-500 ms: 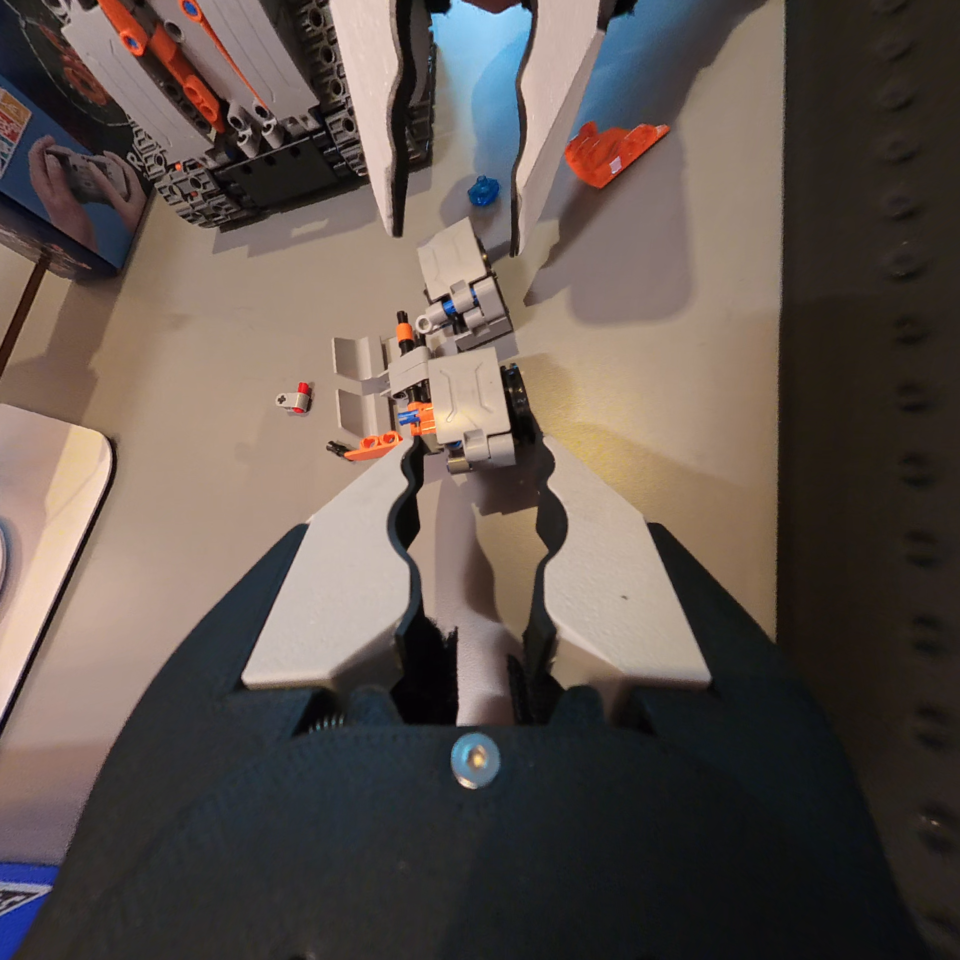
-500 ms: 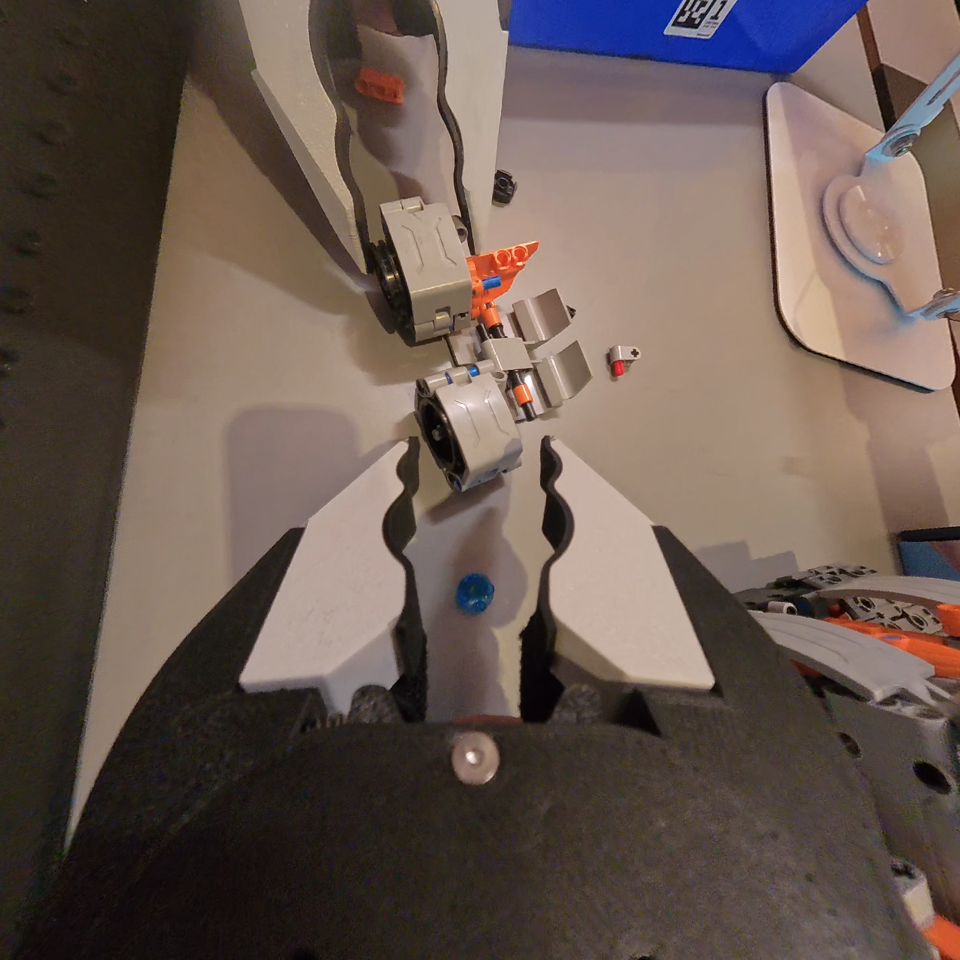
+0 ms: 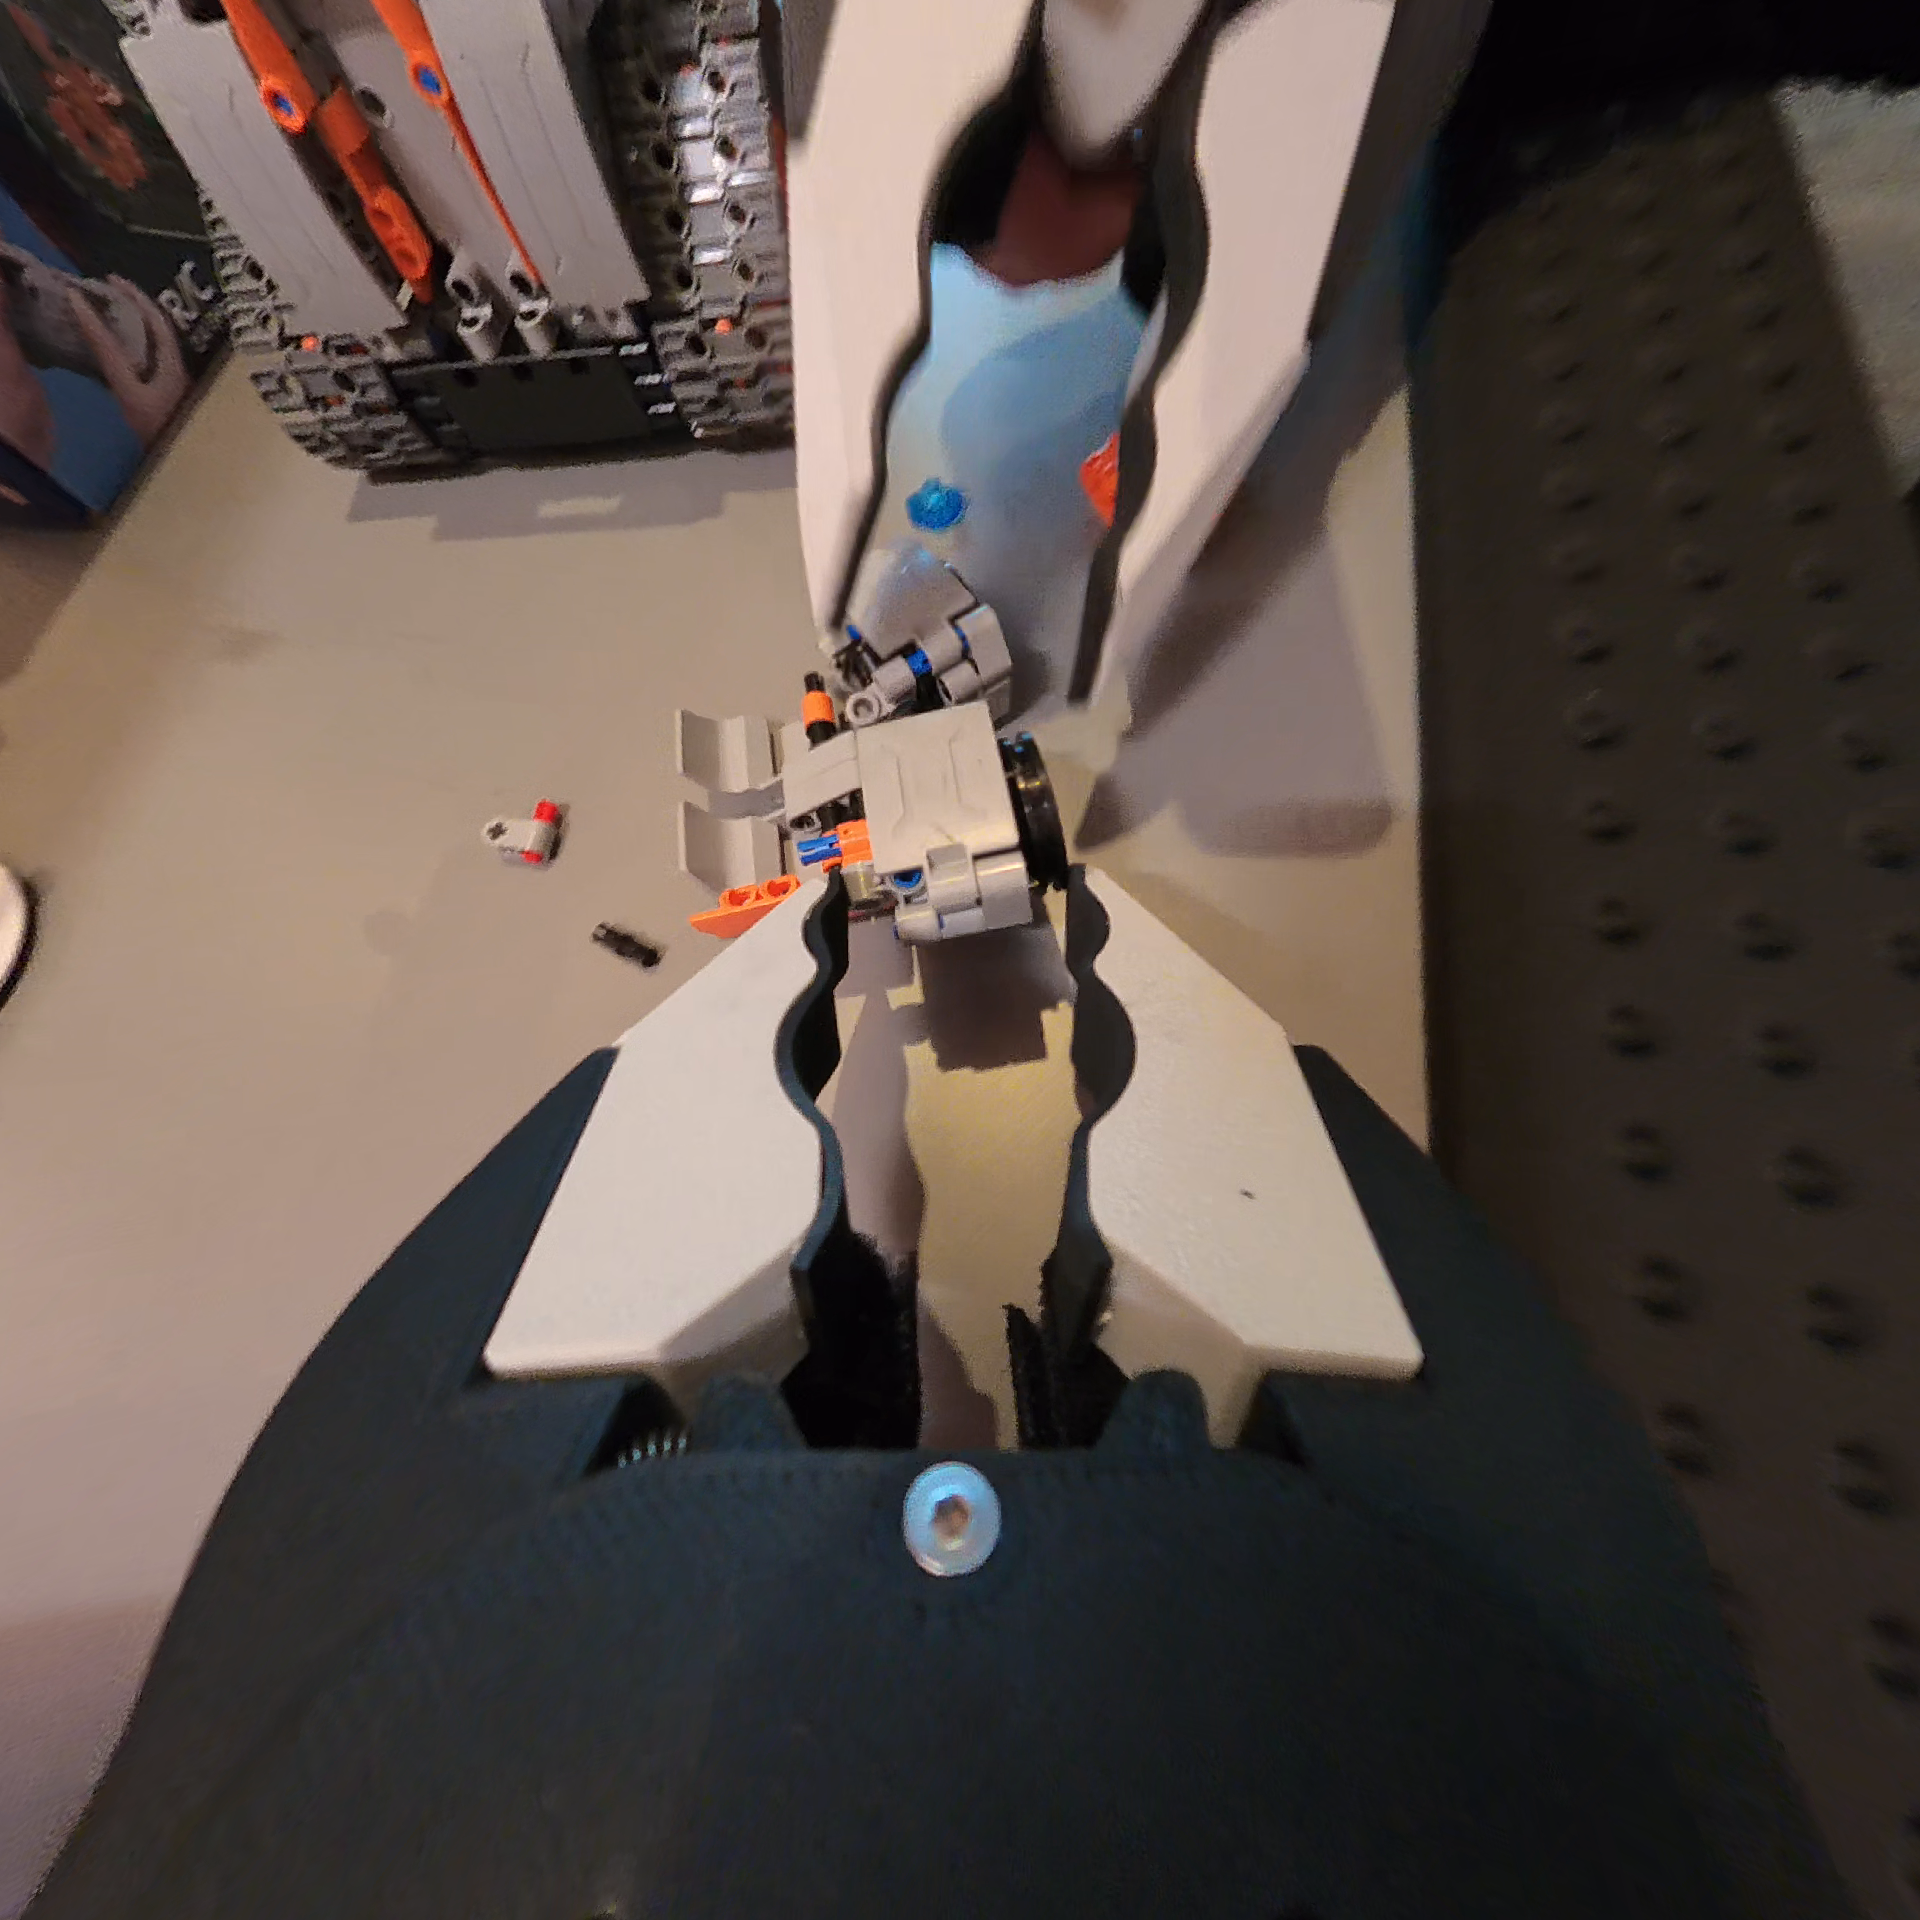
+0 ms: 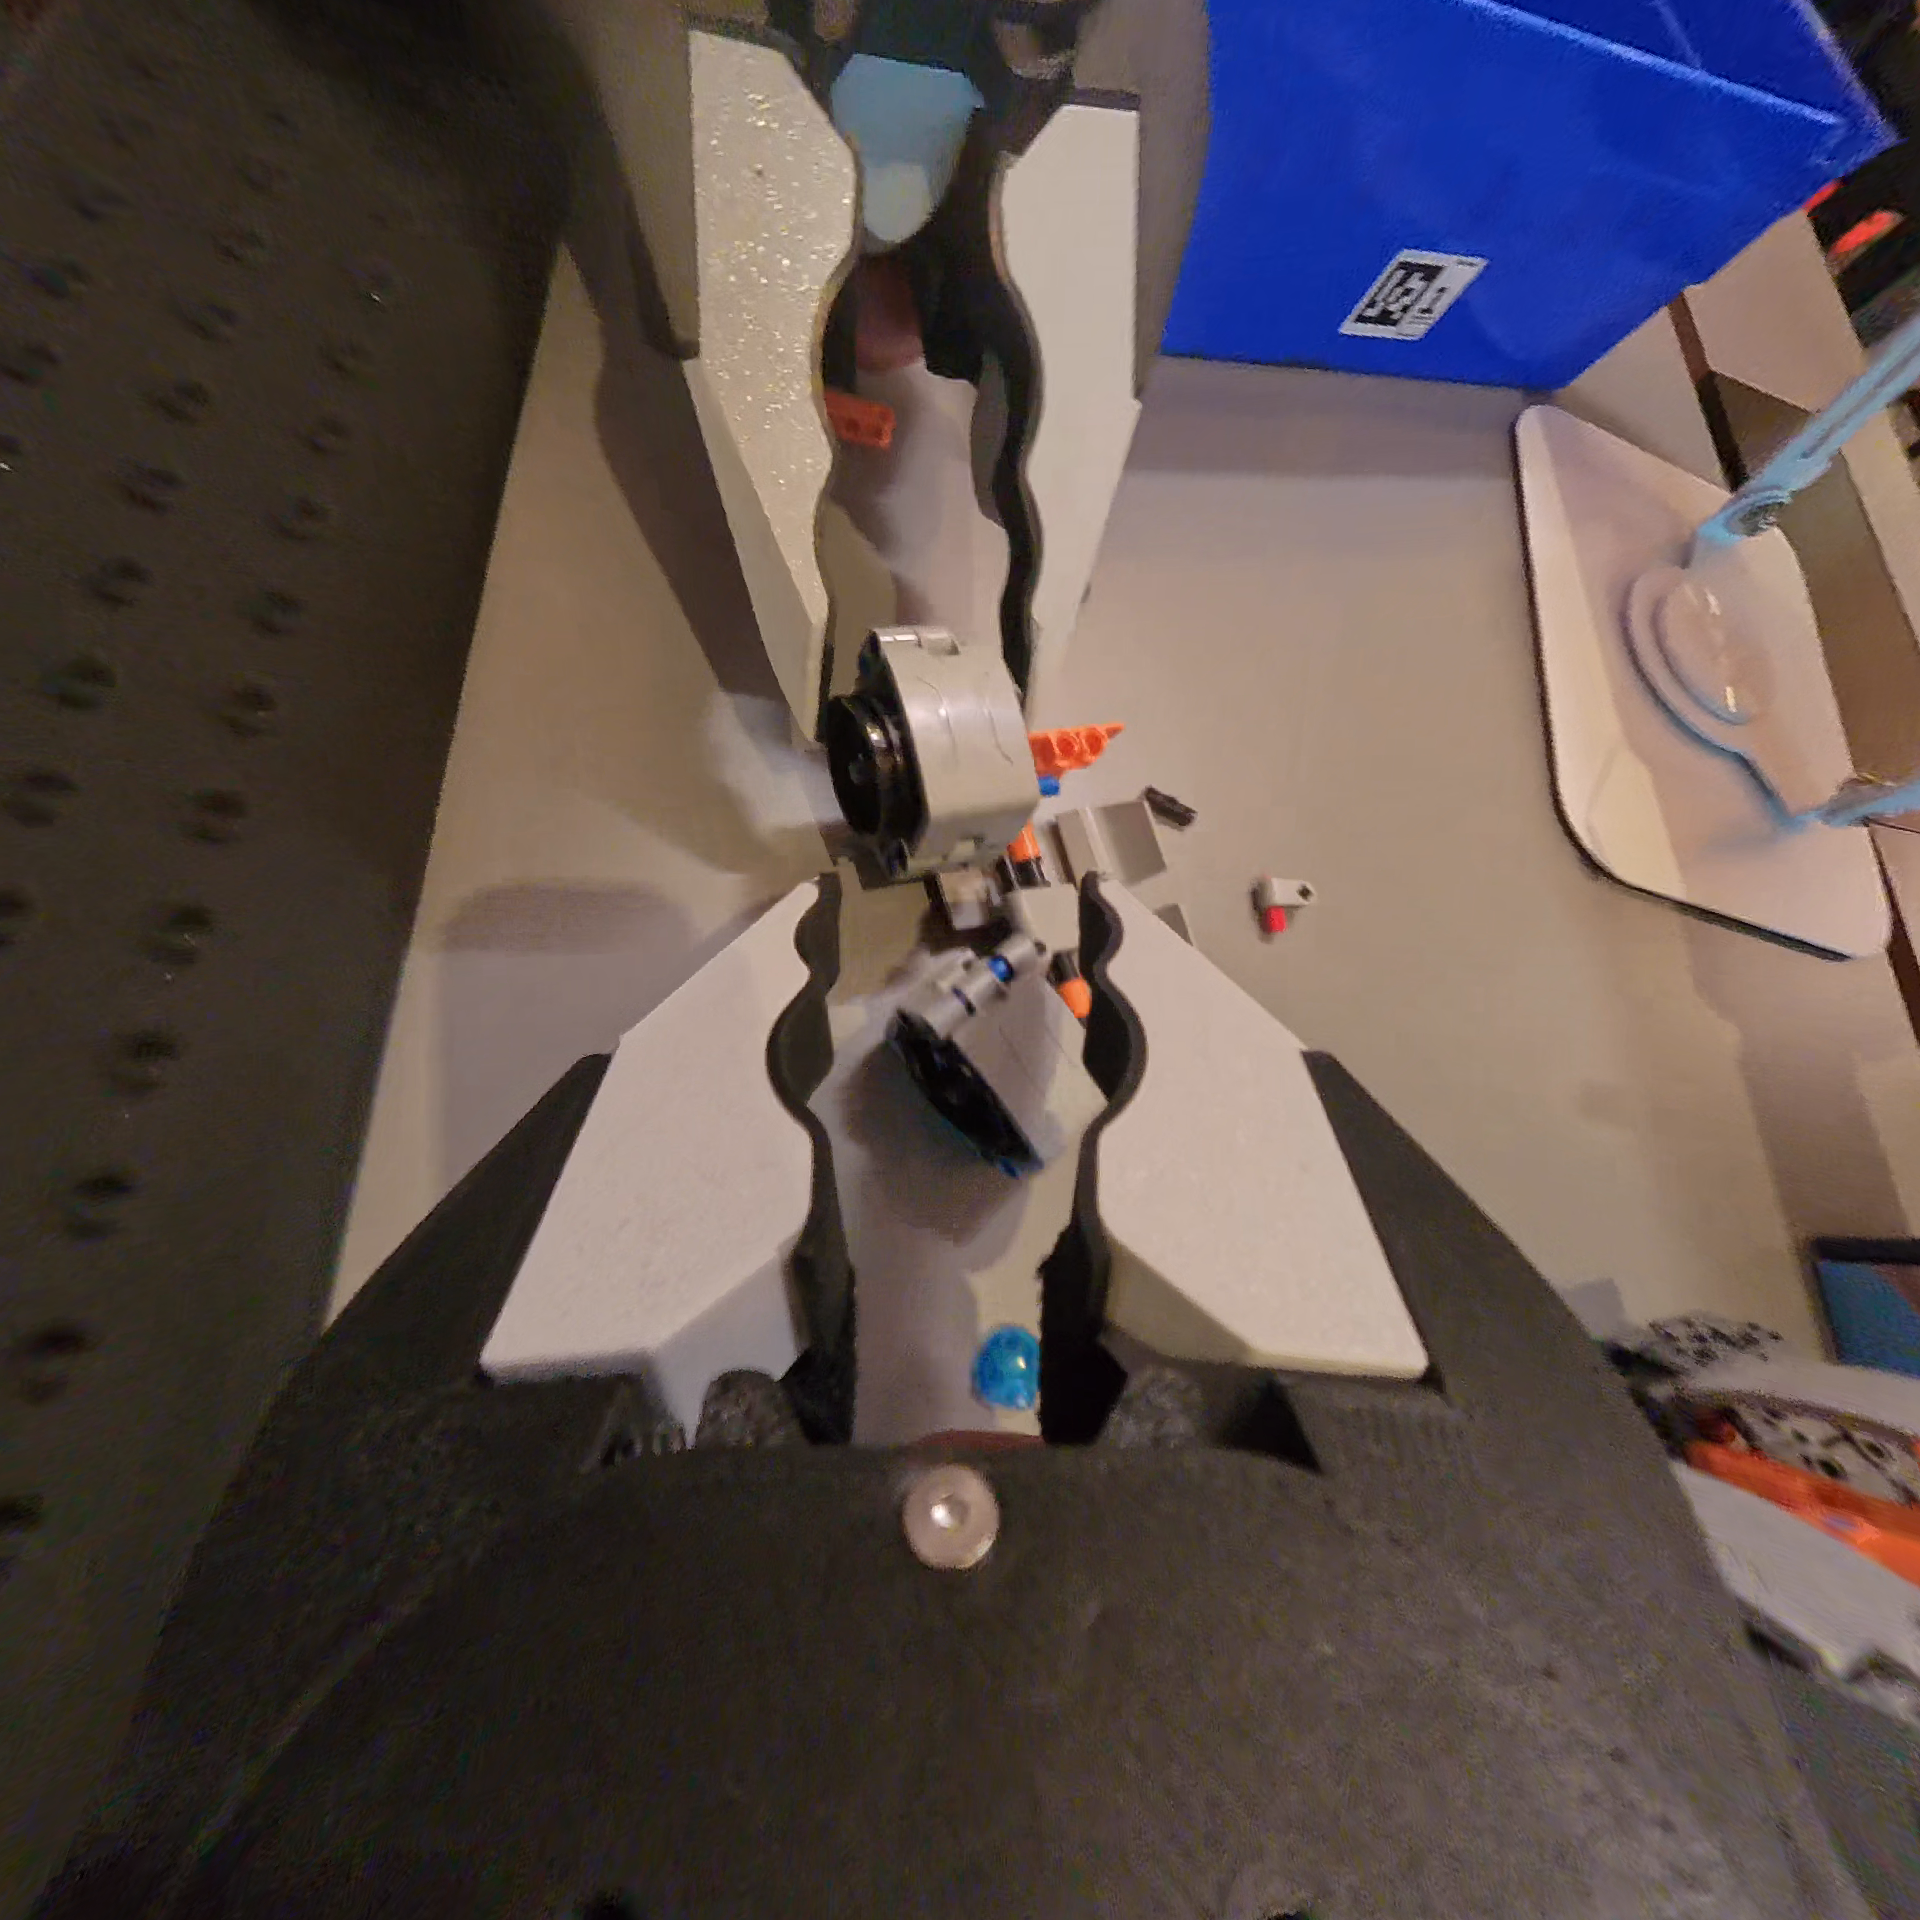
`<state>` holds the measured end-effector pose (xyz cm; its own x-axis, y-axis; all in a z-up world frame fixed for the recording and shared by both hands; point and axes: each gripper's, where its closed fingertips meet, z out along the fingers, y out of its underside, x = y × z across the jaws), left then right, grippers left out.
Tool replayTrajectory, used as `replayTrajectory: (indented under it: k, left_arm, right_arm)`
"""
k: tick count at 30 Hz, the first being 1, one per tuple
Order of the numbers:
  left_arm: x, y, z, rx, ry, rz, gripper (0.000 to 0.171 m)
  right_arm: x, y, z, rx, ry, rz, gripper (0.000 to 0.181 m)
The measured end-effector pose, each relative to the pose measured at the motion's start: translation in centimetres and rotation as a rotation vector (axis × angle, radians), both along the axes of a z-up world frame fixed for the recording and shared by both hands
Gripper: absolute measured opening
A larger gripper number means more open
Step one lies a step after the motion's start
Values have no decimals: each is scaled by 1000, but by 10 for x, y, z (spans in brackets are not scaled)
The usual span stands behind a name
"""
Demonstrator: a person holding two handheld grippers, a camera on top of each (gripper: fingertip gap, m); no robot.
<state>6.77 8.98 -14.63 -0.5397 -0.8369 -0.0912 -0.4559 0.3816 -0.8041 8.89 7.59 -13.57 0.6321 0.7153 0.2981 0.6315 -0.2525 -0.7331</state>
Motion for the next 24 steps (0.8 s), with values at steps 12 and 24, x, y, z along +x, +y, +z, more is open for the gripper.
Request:
replayTrajectory:
  k: [12,24]
  left_arm:
    - [-1,-18,-3,55,-11,-81,40]
    - [8,-5,7,157,-95,21,39]
  right_arm:
    - [-19,-4,-8,-52,45,55,30]
    - [-8,9,9,48,82,-38,29]
